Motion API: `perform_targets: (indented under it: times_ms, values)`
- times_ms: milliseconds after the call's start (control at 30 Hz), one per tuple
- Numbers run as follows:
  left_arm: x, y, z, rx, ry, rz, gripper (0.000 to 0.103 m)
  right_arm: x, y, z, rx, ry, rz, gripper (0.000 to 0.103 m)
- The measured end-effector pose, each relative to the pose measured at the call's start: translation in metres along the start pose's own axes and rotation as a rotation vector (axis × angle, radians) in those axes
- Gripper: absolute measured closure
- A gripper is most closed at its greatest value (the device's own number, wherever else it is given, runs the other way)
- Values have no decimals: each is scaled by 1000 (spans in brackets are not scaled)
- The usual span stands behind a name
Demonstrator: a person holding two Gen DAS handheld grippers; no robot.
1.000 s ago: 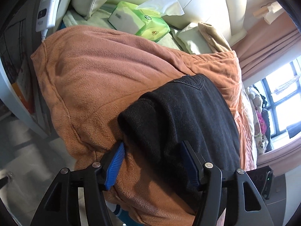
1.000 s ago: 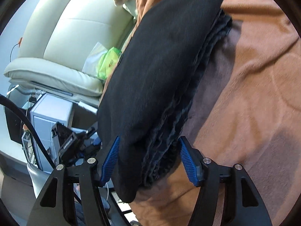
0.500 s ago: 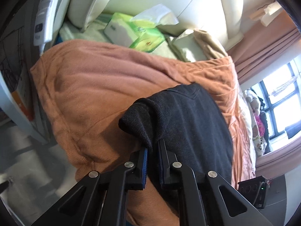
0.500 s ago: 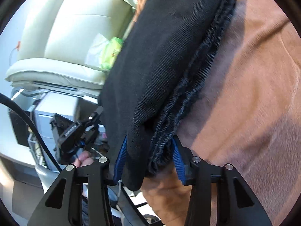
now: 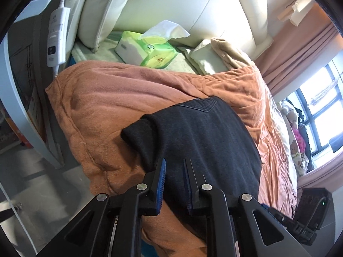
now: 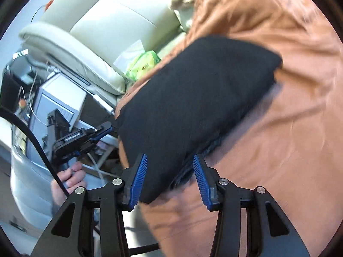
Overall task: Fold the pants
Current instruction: 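Open both tools and release the black pants stack on the duvet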
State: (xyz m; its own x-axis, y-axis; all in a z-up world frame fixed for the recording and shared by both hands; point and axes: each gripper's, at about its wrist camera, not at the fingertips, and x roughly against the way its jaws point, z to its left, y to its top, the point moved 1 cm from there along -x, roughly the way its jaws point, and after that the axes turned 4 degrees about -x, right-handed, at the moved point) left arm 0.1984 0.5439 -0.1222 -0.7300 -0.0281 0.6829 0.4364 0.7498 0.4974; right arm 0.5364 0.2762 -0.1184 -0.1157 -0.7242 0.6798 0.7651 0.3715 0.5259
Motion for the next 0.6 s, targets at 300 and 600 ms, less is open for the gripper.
perform_targets:
  times_ms: [300, 600]
  values:
    - [-14, 2, -27, -57, 22, 9, 70, -23, 32, 21, 186, -155, -37, 60]
    - [-38, 1, -55, -145, 40, 2, 56, -47, 51, 21, 216, -262, -90, 60]
